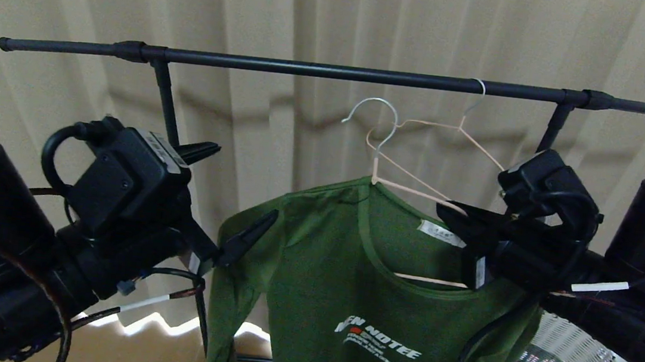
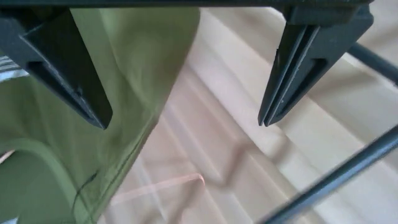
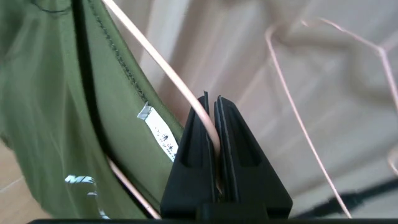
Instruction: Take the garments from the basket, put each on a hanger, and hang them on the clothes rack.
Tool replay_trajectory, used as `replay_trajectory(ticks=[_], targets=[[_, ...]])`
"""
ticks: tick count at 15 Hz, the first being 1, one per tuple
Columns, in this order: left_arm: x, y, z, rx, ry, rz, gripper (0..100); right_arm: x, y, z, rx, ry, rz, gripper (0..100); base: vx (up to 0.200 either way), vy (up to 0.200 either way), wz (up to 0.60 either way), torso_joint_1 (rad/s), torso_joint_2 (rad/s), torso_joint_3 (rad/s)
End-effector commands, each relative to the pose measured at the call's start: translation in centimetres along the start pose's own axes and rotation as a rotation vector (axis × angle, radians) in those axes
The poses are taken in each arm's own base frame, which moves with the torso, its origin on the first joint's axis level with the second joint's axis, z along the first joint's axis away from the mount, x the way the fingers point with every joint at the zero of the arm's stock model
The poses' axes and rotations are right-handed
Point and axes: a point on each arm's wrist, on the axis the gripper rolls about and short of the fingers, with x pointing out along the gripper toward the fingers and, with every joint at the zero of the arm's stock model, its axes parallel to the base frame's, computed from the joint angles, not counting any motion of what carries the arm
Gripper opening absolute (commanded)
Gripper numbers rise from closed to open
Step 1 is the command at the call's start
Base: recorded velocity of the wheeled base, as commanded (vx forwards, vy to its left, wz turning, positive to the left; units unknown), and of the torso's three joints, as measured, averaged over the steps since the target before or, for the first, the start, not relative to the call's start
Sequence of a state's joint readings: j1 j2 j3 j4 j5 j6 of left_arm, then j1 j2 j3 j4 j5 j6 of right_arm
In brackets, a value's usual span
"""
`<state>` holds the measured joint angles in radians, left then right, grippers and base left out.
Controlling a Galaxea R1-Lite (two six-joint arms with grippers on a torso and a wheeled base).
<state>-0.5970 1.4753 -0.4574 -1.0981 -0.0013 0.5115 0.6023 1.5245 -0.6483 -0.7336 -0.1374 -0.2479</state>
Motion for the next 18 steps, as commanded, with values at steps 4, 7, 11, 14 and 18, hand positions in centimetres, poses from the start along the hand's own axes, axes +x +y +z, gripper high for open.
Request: replay_trajectory(ticks=[4, 7, 11, 14, 18], targets=[[-2.9, 0.1, -2.5, -0.04, 0.105, 0.017, 100, -2.4, -1.3, 1.6, 0.077, -0.086, -0.039, 0, 0.0, 0.0, 0.0, 0.0, 0.0, 0.0], [-2.5, 1.1, -5.0, -0.049, 0.182, 0.002, 100, -3.5, -1.6, 2.4, 0.081, -0.127, -0.036, 0, 0.0, 0.0, 0.0, 0.0, 0.0, 0.0], [-1.7, 1.1, -6.2, -0.06, 0.21, -0.038, 100, -4.3, -1.4, 2.4, 0.079, -0.153, 0.034, 0, 0.0, 0.0, 0.0, 0.0, 0.0, 0.0], [-1.0, 1.3, -6.9, -0.064, 0.237, -0.034, 100, -4.8, -1.2, 2.7, 0.077, -0.175, 0.063, 0, 0.0, 0.0, 0.0, 0.0, 0.0, 0.0], [-0.7, 1.3, -7.2, -0.064, 0.246, -0.037, 0, -4.7, -1.2, 2.7, 0.077, -0.175, 0.063, 0, 0.0, 0.0, 0.0, 0.0, 0.0, 0.0]])
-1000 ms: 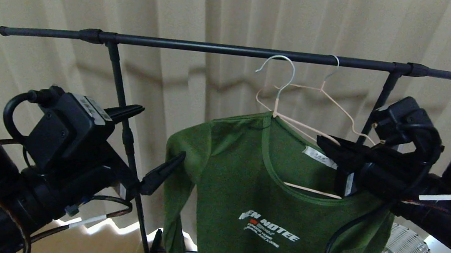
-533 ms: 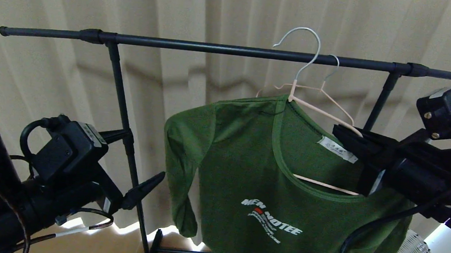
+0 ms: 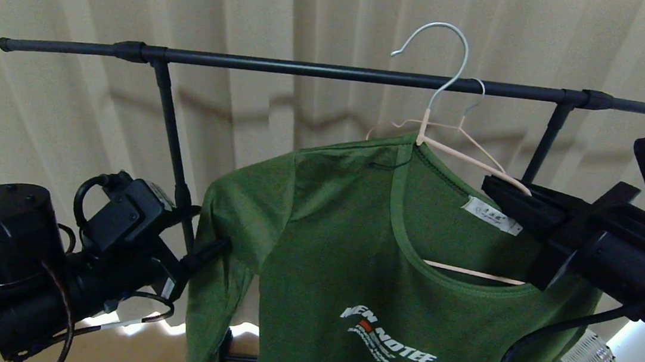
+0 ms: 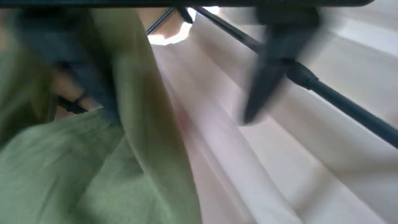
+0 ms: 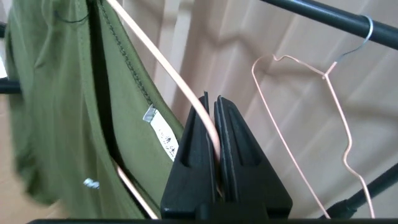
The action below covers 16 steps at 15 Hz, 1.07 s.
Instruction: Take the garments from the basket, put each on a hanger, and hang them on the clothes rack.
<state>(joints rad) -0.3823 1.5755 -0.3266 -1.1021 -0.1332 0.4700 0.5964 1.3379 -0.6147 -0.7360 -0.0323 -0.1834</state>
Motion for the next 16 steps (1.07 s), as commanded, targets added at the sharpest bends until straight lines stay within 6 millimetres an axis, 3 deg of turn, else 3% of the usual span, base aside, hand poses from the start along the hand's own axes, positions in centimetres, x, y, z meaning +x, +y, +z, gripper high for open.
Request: replay_trajectory(ticks=[1, 3, 9, 13, 14, 16], targets=[[0.2, -0.1, -0.2, -0.002, 0.009, -0.003, 0, 0.0, 0.0, 0.1, -0.001, -0.003, 0.0, 0, 0.0, 0.0, 0.0, 0.0, 0.0, 0.0], [0.2, 0.0, -0.4, -0.005, 0.015, 0.003, 0, 0.1, -0.1, 0.3, 0.0, -0.01, -0.004, 0, 0.0, 0.0, 0.0, 0.0, 0.0, 0.0], [-1.1, 3.0, -2.6, -0.009, 0.095, 0.149, 0, 0.0, -1.5, 0.0, -0.003, 0.005, -0.075, 0, 0.0, 0.0, 0.0, 0.0, 0.0, 0.0], [-1.2, 2.9, -2.5, -0.011, 0.086, 0.145, 0, 0.3, -1.5, 0.0, -0.005, 0.008, -0.073, 0, 0.0, 0.0, 0.0, 0.0, 0.0, 0.0], [-1.2, 2.8, -2.5, -0.011, 0.084, 0.145, 100, 0.3, -1.5, 0.0, -0.005, 0.008, -0.073, 0, 0.0, 0.0, 0.0, 0.0, 0.0, 0.0], [-1.2, 2.5, -2.4, -0.011, 0.08, 0.134, 100, 0.3, -1.5, 0.0, -0.005, 0.008, -0.074, 0, 0.0, 0.0, 0.0, 0.0, 0.0, 0.0]])
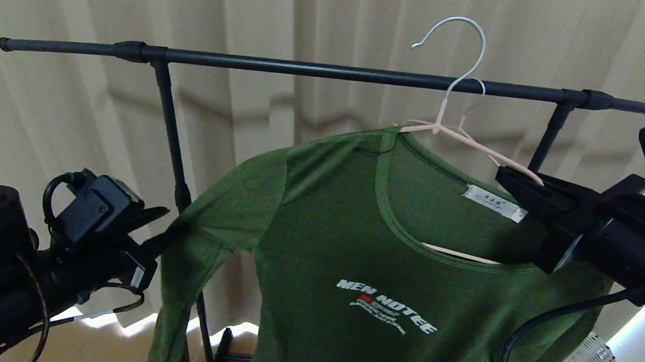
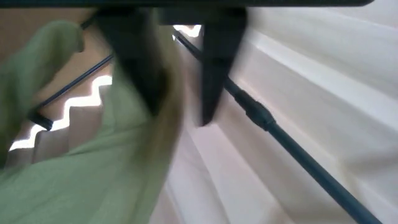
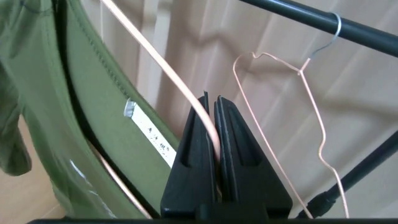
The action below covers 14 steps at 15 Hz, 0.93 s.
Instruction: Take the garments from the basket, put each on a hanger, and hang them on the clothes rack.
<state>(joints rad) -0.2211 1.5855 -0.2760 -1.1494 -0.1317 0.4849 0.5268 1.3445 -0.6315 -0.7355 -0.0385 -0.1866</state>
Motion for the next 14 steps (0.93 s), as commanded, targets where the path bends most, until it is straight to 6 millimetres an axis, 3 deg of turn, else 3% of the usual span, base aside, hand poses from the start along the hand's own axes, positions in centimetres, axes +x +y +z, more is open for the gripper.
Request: replay_trajectory(ticks=[1, 4, 10, 14], targets=[[-0.2, -0.1, 0.0, 0.0, -0.002, -0.006, 100, 0.1, 0.0, -0.1, -0.001, 0.006, 0.001, 0, 0.0, 0.0, 0.0, 0.0, 0.0, 0.0], [-0.5, -0.3, 0.3, 0.007, -0.053, 0.007, 100, 0.4, 0.0, -0.2, -0.004, 0.02, -0.015, 0, 0.0, 0.0, 0.0, 0.0, 0.0, 0.0], [-3.9, -1.0, -0.2, 0.022, -0.114, 0.036, 100, 3.3, -0.5, -1.7, -0.012, 0.117, -0.162, 0, 0.0, 0.0, 0.0, 0.0, 0.0, 0.0], [-3.6, -0.7, 0.2, 0.017, -0.132, 0.05, 100, 4.3, -0.6, -2.1, -0.015, 0.139, -0.194, 0, 0.0, 0.0, 0.0, 0.0, 0.0, 0.0]])
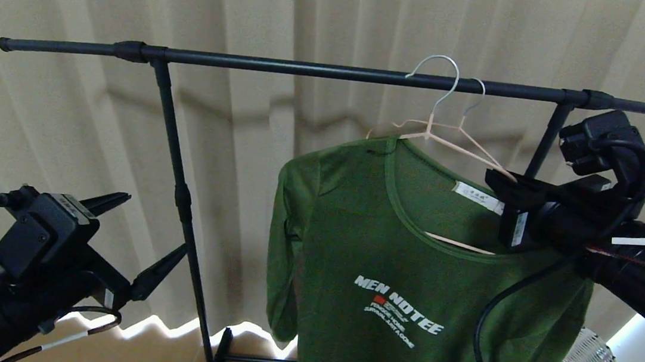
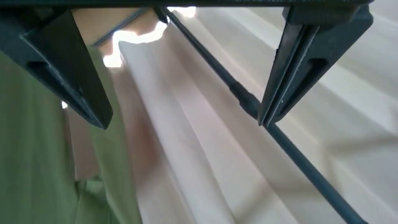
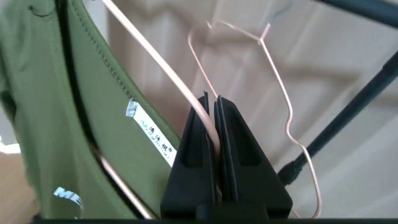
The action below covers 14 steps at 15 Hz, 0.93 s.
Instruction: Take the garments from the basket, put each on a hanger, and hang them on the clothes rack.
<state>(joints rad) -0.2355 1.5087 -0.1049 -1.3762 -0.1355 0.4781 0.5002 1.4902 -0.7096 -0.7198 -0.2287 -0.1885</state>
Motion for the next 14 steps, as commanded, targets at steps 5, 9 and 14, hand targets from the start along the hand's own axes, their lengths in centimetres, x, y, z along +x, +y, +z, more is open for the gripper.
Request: replay_trajectory(ticks=[5, 9, 14], targets=[[0.25, 0.42, 0.5, -0.04, -0.024, 0.02, 100, 0.12, 1.15, 0.28, -0.003, -0.008, 0.033, 0, 0.0, 0.0, 0.0, 0.0, 0.0, 0.0], [0.2, 0.26, 0.47, -0.039, -0.023, 0.011, 100, 0.06, 1.07, 0.2, -0.003, -0.002, 0.001, 0, 0.2, 0.0, 0.0, -0.005, 0.0, 0.006], [0.26, 0.18, 0.67, -0.033, -0.034, 0.006, 100, 0.03, 1.0, 0.23, -0.002, -0.001, -0.01, 0, 0.2, 0.0, 0.0, 0.006, 0.01, 0.0]])
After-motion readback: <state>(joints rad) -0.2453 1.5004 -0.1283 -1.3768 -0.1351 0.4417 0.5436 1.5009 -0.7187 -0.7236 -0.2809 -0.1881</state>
